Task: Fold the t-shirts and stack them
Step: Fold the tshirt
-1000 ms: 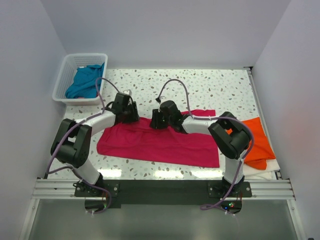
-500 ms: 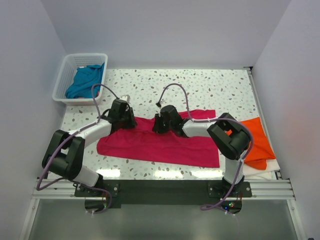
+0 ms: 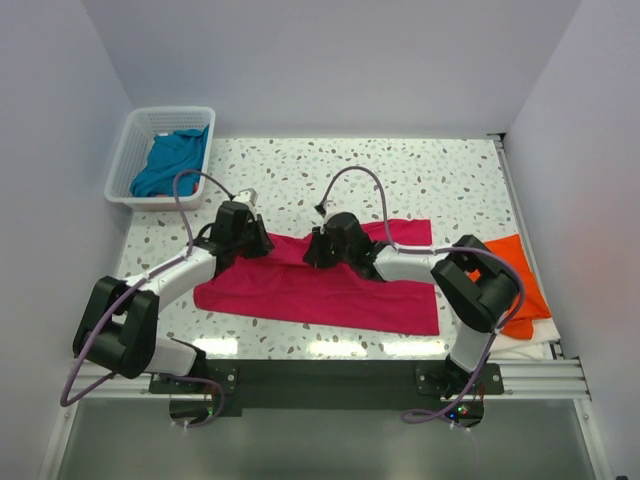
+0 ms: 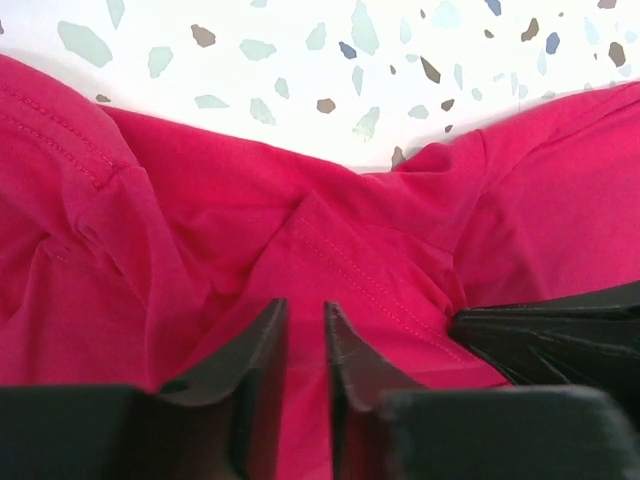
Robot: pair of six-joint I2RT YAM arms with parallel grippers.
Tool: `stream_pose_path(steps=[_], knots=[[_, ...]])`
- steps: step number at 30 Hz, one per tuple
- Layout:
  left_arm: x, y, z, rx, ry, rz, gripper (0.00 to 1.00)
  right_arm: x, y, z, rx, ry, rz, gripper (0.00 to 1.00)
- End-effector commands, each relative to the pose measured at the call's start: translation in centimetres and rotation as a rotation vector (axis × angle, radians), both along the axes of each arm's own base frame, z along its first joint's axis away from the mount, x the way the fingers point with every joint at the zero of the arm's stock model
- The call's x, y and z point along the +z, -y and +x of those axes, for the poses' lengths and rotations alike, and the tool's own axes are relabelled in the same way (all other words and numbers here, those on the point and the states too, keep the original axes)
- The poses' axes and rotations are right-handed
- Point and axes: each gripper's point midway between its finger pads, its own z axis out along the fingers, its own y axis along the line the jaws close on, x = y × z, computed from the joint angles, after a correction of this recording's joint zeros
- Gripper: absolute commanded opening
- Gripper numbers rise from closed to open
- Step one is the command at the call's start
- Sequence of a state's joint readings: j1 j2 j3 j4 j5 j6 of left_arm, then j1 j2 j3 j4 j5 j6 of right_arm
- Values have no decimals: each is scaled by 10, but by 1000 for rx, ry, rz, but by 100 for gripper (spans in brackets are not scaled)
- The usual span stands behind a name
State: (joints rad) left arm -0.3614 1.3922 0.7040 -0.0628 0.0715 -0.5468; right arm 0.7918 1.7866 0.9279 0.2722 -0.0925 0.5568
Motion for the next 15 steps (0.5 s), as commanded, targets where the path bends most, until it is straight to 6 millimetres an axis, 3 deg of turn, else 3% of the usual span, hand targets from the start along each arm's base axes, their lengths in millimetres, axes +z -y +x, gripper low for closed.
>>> stream_pose_path(steps=[1, 3, 5, 14, 15], knots=[[12, 7, 7, 5, 45, -44, 30, 30, -12, -1, 35, 86, 77, 5], [20, 10, 15, 4, 79, -60, 49, 26, -15, -7, 65, 90, 76, 5], [21, 10, 18, 6, 82, -57, 57, 21, -18, -14, 94, 88, 70, 5], [13, 22, 40, -15, 47, -41, 57, 0, -19, -24, 124, 76, 21, 14], [0, 21, 35, -21, -1, -19, 57, -2, -19, -24, 123, 72, 16, 15]])
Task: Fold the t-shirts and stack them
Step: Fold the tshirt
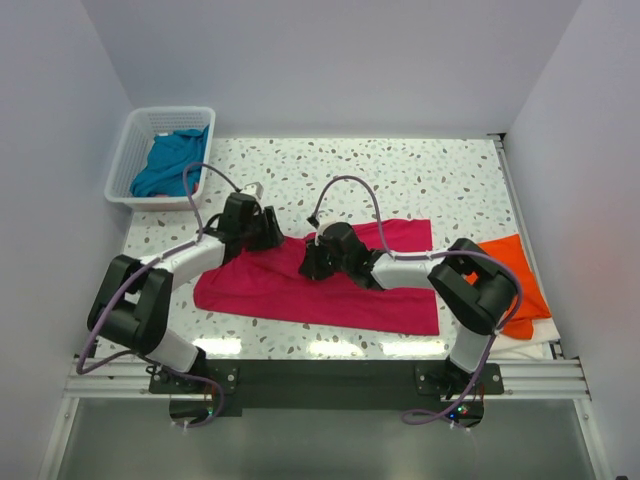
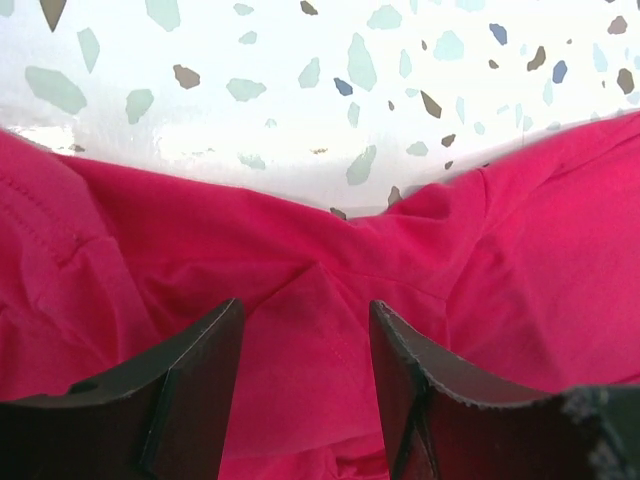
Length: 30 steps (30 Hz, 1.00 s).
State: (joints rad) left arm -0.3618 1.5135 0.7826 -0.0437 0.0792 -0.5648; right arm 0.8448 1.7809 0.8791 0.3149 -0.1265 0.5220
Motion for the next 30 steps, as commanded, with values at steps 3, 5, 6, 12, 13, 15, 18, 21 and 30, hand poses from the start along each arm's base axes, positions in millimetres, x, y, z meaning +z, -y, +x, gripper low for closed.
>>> stream_pose_path(steps=[3, 5, 6, 12, 13, 15, 18, 21, 30], knots=[[3, 15, 18, -42, 12, 5, 57, 2, -5, 7, 17, 63, 8, 18], [1, 17, 19, -52, 8, 6, 56, 3, -6, 7, 17, 65, 6, 19], [-1, 19, 19, -61, 4, 9, 56, 2, -4, 8, 11, 64, 3, 19], [-6, 21, 17, -69, -10, 32, 53, 1, -1, 10, -11, 67, -11, 19], [-7, 21, 17, -72, -12, 34, 52, 2, -1, 11, -17, 70, -12, 19], [-9, 21, 17, -71, -17, 46, 51, 3, 1, 12, -27, 71, -16, 19], [-12, 20, 18, -68, -21, 72, 48, 5, 4, 13, -41, 77, -28, 19], [-15, 18, 18, -60, -22, 104, 47, 7, 5, 13, -50, 78, -28, 19], [-15, 19, 19, -62, -19, 144, 35, 11, 17, 10, -92, 69, -35, 18]])
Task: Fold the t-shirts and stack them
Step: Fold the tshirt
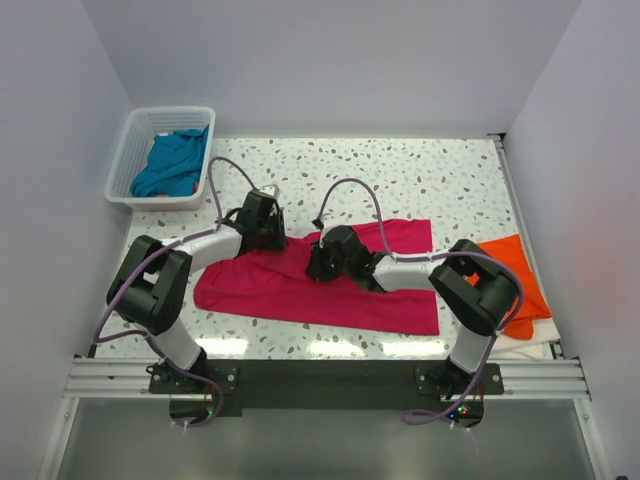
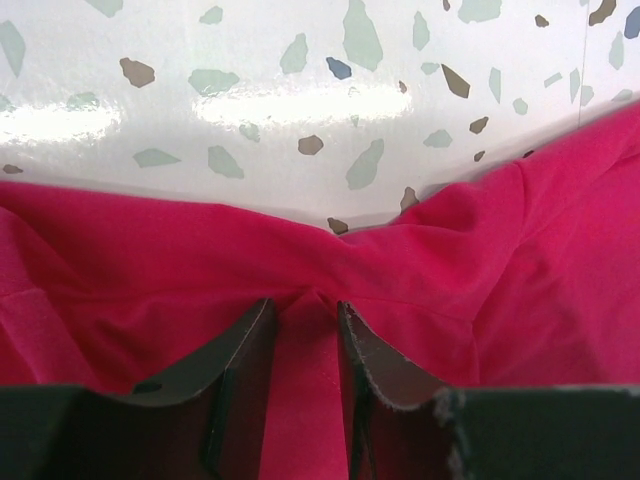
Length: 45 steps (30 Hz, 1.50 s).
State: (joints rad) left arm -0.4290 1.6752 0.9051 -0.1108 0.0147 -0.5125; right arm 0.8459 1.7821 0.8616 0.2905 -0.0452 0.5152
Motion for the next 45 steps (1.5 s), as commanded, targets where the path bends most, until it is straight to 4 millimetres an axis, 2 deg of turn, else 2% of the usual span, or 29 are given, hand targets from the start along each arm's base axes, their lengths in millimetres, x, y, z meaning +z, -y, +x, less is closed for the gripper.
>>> stream_pose_path(steps=[1, 10, 11, 13, 17, 21, 26, 30, 32, 33, 34, 35, 36, 38, 39, 45], knots=[[14, 2, 11, -3, 50, 24, 34, 25, 3, 4, -35, 55, 35, 18], [10, 0, 12, -5, 40, 54, 23, 32, 15, 3, -76, 65, 26, 19], [9, 1, 11, -8, 39, 55, 19, 33, 16, 4, -81, 66, 23, 19], [11, 1, 10, -8, 41, 54, 16, 31, 17, 4, -82, 62, 11, 19], [20, 2, 11, -7, 59, 39, 10, 28, 18, 3, -82, 56, 1, 20], [40, 3, 8, -4, 94, 9, 7, 23, 19, 3, -83, 52, -18, 25], [61, 1, -1, 7, 134, -29, 4, 18, 18, 4, -84, 44, -23, 29], [68, -1, -9, 14, 147, -52, 1, 14, 19, 4, -92, 33, -26, 32], [66, -3, -16, 16, 137, -59, 0, 14, 20, 4, -99, 32, -29, 33], [71, -3, -18, 20, 149, -73, 0, 15, 20, 5, -103, 32, -28, 33], [65, -5, -25, 20, 134, -73, 0, 14, 21, 4, -105, 25, -33, 33], [69, -5, -27, 22, 148, -86, 0, 15, 21, 5, -108, 27, -32, 33], [62, -9, -34, 32, 132, -88, 0, 15, 21, 5, -111, 27, -32, 33], [66, -10, -39, 38, 148, -104, 0, 14, 20, 5, -112, 20, -32, 33], [59, -12, -44, 44, 134, -105, 0, 13, 19, 4, -108, 17, -32, 32], [52, -19, -59, 61, 122, -116, 0, 13, 19, 1, -113, 5, -13, 31]])
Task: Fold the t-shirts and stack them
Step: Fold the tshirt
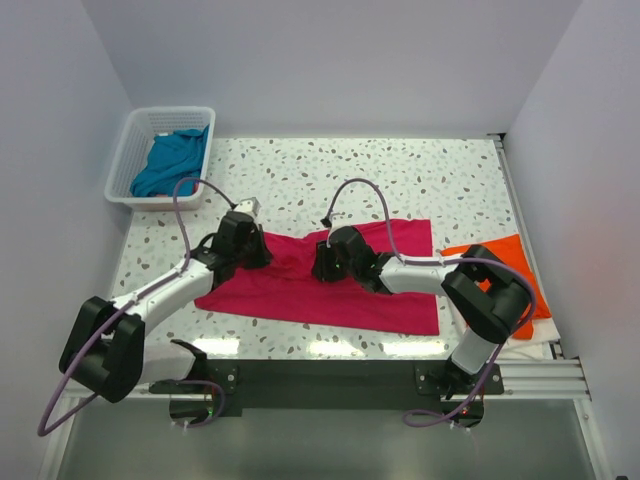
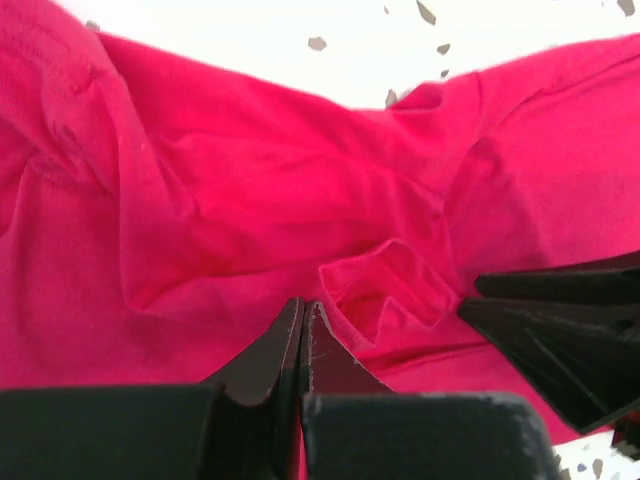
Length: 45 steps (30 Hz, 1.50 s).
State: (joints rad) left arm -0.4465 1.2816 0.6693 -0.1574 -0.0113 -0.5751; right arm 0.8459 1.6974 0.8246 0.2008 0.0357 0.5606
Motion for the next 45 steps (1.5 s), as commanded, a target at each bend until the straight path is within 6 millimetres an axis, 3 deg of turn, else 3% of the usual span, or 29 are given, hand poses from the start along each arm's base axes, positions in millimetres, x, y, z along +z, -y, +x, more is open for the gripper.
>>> stream_pose_path(steps=[1, 8, 12, 25, 34, 39, 42, 45], knots=[[8, 3, -3, 16, 30, -50, 0, 7, -3, 5, -28, 21, 30, 31], [5, -5, -21, 42, 34, -82, 0, 16, -2, 2, -44, 11, 49, 32], [-6, -12, -34, 73, 11, -86, 0, 15, -1, 1, -56, 1, 55, 33], [-14, -25, -49, 161, 1, -114, 0, 20, 5, 5, -103, -11, 28, 38], [-12, -32, -58, 187, 15, -131, 0, 49, 7, 47, -161, 19, 14, 44], [-3, -36, -60, 214, 49, -155, 0, 50, 10, 66, -188, 13, -10, 44], [2, -37, -59, 224, 63, -164, 0, 49, 26, 79, -233, 6, -33, 44], [4, -35, -57, 222, 70, -173, 0, 43, 61, 94, -325, -30, -62, 44]])
